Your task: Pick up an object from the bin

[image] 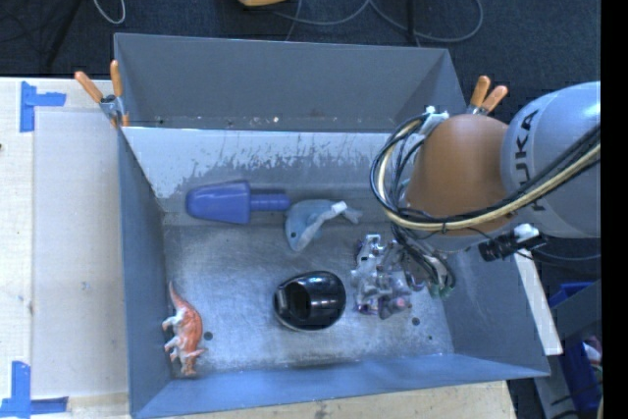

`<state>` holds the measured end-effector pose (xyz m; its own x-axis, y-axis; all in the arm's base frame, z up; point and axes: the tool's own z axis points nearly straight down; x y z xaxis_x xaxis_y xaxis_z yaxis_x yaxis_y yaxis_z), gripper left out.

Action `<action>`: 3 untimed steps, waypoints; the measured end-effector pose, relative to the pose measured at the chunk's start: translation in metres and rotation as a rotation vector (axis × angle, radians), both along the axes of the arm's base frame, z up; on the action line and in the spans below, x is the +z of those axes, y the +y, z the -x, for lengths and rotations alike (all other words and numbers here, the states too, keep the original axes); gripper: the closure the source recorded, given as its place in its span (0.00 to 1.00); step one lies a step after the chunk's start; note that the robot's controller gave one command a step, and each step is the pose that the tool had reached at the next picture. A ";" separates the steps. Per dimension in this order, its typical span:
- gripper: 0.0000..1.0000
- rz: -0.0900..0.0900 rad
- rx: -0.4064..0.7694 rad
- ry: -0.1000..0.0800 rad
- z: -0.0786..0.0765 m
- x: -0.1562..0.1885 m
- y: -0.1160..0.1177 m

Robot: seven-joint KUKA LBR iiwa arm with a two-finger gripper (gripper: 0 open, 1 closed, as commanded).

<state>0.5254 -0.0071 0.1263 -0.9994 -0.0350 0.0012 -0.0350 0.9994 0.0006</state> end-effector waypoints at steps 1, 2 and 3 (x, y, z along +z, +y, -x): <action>1.00 0.001 -0.019 0.002 -0.016 -0.008 0.010; 1.00 0.000 -0.001 -0.001 -0.012 -0.008 0.003; 1.00 0.000 -0.021 0.001 -0.016 0.001 0.008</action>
Offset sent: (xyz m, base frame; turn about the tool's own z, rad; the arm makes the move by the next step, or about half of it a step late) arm -0.0056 -0.0097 -0.0068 -0.0231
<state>0.5411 0.0009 0.1278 -0.9999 -0.0143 0.0021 -0.0143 0.9999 0.0005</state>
